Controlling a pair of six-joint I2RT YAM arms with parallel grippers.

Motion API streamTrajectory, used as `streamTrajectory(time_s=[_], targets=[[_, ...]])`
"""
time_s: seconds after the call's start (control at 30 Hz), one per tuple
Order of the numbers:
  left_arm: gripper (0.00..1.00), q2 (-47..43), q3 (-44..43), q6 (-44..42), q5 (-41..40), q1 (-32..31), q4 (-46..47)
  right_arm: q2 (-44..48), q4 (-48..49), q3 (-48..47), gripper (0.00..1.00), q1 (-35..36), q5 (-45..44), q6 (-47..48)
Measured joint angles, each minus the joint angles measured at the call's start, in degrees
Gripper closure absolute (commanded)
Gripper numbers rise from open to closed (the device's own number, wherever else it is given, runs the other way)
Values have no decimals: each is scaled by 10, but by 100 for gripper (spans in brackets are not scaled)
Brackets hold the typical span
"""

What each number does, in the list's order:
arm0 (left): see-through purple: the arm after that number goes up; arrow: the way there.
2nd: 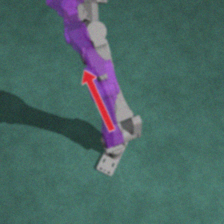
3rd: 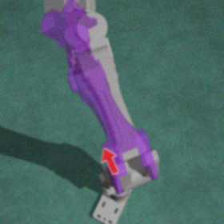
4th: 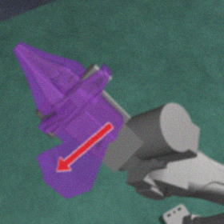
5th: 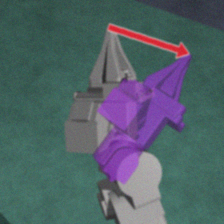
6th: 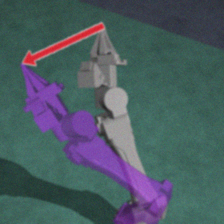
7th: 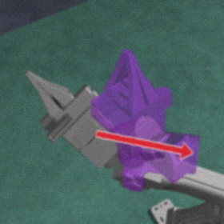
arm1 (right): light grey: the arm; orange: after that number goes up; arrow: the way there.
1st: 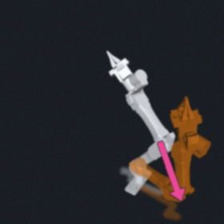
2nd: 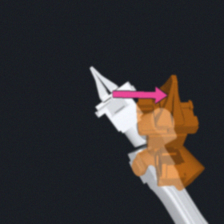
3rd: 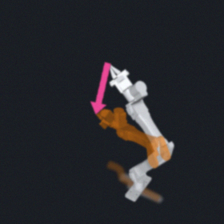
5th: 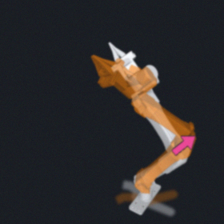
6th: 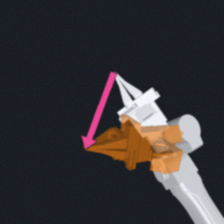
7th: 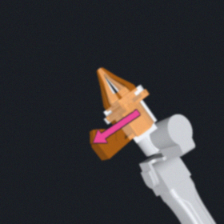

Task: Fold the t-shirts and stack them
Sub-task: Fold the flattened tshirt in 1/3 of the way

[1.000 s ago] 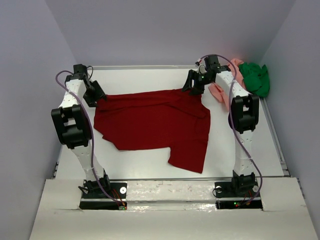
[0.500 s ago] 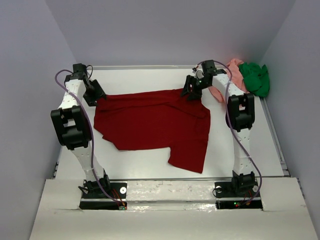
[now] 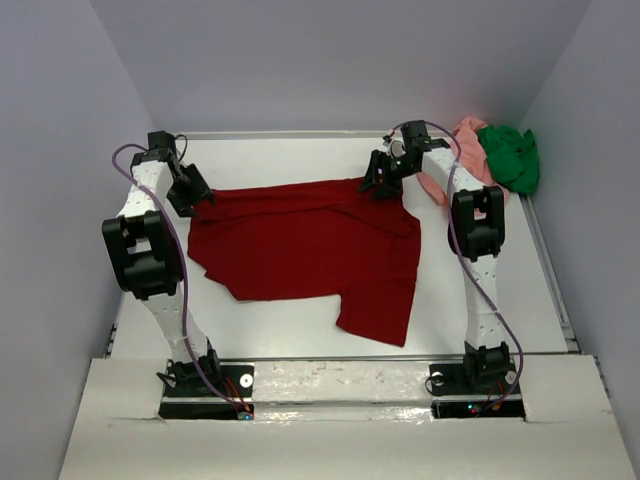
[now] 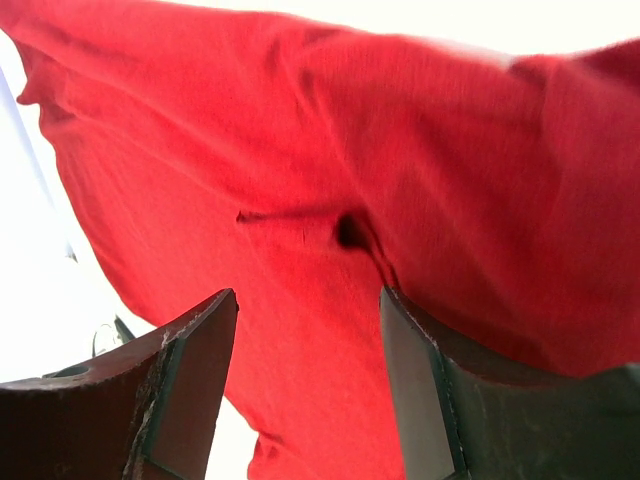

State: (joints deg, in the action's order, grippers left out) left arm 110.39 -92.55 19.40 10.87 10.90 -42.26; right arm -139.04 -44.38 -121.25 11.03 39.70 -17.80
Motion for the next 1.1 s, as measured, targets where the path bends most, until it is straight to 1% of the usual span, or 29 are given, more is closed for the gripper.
streamTrajectory(time_s=[0.2,0.4,0.47,0.5,0.53,0.6,0.63,0.87,1.1], targets=[[37,0,0,0,0,-3,-1,-32,12,-34,36,4,7,0],[37,0,0,-1,-2,-7,-9,-73,21,-73,39,6,18,-3],[37,0,-1,-4,-3,-8,-12,-77,23,-78,43,6,23,-4],[37,1,-2,-5,-4,-9,-14,-78,25,-81,50,6,23,-4],[37,2,-2,-6,-4,-9,-15,-78,26,-82,65,6,23,-5],[37,5,-6,-8,-6,-9,-19,-81,29,-87,79,6,24,-8],[37,7,-8,-9,-6,-9,-21,-84,31,-90,90,7,25,-10],[37,26,-32,-11,-6,-9,-24,-86,38,-80,100,7,26,-19],[37,33,-37,-11,-6,-9,-23,-85,39,-51,100,7,30,-26]])
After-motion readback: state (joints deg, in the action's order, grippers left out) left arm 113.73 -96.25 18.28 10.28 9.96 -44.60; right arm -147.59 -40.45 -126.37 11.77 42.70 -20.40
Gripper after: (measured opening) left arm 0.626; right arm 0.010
